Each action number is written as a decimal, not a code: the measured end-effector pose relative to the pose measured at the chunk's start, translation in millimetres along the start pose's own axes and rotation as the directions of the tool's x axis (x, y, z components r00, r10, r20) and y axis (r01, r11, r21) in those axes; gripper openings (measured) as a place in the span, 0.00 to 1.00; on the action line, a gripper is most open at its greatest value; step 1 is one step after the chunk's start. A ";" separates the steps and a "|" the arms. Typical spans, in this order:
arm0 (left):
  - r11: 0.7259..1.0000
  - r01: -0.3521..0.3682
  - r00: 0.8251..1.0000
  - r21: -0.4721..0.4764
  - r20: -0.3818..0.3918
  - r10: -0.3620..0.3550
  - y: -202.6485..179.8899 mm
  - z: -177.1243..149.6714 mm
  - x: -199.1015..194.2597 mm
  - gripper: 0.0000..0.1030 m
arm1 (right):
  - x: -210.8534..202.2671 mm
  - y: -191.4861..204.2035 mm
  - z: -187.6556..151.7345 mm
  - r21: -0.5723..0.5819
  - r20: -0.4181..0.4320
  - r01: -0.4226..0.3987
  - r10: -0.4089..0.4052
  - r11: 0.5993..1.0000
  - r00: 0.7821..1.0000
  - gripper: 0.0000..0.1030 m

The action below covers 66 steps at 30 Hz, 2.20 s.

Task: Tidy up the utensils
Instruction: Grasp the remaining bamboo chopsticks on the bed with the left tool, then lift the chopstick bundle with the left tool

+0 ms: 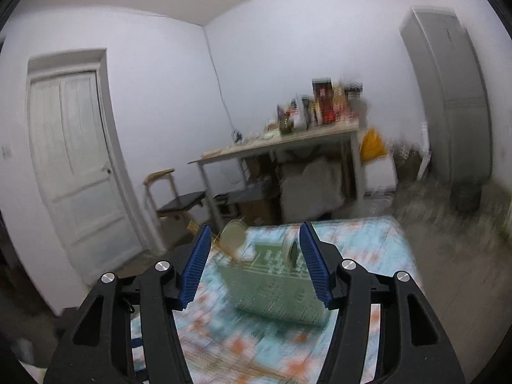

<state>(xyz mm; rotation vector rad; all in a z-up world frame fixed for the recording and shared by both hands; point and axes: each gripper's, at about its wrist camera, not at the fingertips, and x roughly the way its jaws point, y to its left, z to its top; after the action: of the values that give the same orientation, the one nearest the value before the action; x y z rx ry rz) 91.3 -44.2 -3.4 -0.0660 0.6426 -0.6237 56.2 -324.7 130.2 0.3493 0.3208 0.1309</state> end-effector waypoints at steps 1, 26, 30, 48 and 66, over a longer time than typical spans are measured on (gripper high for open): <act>1.000 -0.001 1.000 -0.001 -0.004 0.001 0.2 -0.7 -0.1 0.88 | 1.0 -4.9 -10.9 0.031 -0.029 0.002 -0.001 1.000 1.000 0.56; 0.637 0.185 0.943 -0.749 -0.048 -0.330 81.6 -24.6 65.2 0.35 | 23.3 -48.1 -150.4 0.375 -0.334 0.127 0.006 0.918 0.942 0.56; 0.625 0.146 0.951 -0.766 -0.064 -0.301 81.5 -24.9 71.2 0.29 | 24.5 -47.9 -154.8 0.381 -0.344 0.131 0.009 0.915 0.939 0.56; 0.508 0.179 0.923 -0.843 -0.034 -0.382 89.7 -48.0 51.0 0.10 | 17.7 -45.4 -152.3 0.368 -0.338 0.137 -0.005 0.920 0.941 0.56; 0.400 0.072 0.934 -0.913 -0.079 -0.349 90.1 -58.6 62.4 0.11 | 13.6 -52.3 -160.3 0.397 -0.338 0.136 0.007 0.908 0.941 0.56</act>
<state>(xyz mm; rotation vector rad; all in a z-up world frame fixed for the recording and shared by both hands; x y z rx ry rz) 143.6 1.8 -106.3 -1.1512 1.2050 -0.4608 19.7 -320.4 -34.9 0.7436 0.7009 0.0527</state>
